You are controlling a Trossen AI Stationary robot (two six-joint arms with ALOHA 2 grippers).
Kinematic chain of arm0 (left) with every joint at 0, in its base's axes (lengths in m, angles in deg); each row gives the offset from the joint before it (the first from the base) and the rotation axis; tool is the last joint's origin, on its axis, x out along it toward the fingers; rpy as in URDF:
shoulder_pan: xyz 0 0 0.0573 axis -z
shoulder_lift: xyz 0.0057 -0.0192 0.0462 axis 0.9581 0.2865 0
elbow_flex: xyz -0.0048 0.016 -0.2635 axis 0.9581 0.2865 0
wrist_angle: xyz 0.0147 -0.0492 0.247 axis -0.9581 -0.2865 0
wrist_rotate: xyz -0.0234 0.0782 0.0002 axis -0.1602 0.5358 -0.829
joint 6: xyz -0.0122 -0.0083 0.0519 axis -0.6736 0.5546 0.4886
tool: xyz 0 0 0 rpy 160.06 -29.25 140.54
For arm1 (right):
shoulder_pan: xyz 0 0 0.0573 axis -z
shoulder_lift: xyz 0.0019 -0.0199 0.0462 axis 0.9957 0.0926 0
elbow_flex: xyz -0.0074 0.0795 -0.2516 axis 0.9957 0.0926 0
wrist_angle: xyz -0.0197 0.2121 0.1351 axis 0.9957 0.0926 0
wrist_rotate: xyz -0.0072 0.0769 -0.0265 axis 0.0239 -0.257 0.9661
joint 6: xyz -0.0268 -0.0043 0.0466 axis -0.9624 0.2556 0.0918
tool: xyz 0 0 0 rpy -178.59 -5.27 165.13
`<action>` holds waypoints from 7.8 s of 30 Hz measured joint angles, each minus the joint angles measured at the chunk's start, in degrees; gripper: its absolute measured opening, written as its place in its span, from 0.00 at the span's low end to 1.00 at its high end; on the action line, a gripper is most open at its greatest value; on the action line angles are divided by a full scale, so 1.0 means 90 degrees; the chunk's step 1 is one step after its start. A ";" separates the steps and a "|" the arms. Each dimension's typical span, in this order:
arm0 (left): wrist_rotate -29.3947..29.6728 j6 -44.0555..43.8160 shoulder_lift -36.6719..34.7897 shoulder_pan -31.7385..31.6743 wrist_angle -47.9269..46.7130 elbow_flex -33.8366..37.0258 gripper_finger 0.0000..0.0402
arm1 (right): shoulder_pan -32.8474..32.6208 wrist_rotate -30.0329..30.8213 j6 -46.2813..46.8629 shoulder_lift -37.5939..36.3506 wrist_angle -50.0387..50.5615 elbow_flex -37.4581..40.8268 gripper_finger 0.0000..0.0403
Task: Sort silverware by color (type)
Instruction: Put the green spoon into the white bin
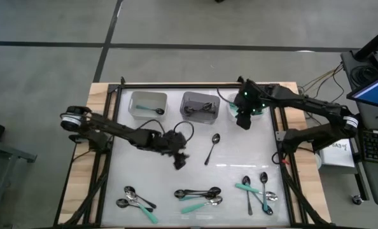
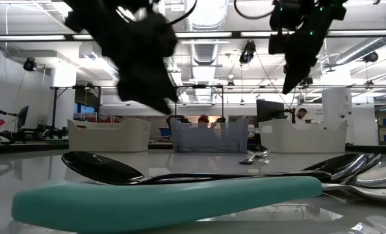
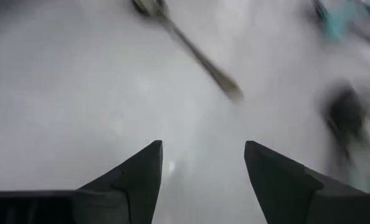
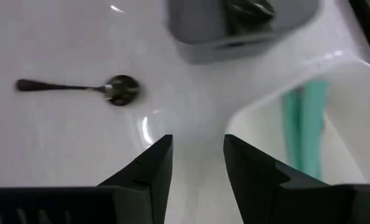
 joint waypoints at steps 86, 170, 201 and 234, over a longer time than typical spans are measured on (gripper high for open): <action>-0.0298 0.1618 0.2661 0.3825 -0.5541 -0.4517 0.10 | -0.0664 0.0012 0.0773 -0.0050 -0.0582 0.0002 0.33; 0.3932 0.3553 0.1088 -0.0632 0.4960 -0.0974 0.10 | -0.1862 0.0649 0.0757 -0.0050 -0.7210 0.1144 0.32; 0.4085 0.3553 0.1088 -0.0712 0.5096 -0.0967 0.10 | -0.1852 0.0734 0.0596 0.0640 -0.7762 0.0984 0.06; 0.4104 0.3189 0.1084 -0.0703 0.4585 -0.0967 0.35 | -0.0425 0.3513 -0.0460 0.0455 -0.0712 -0.0475 0.06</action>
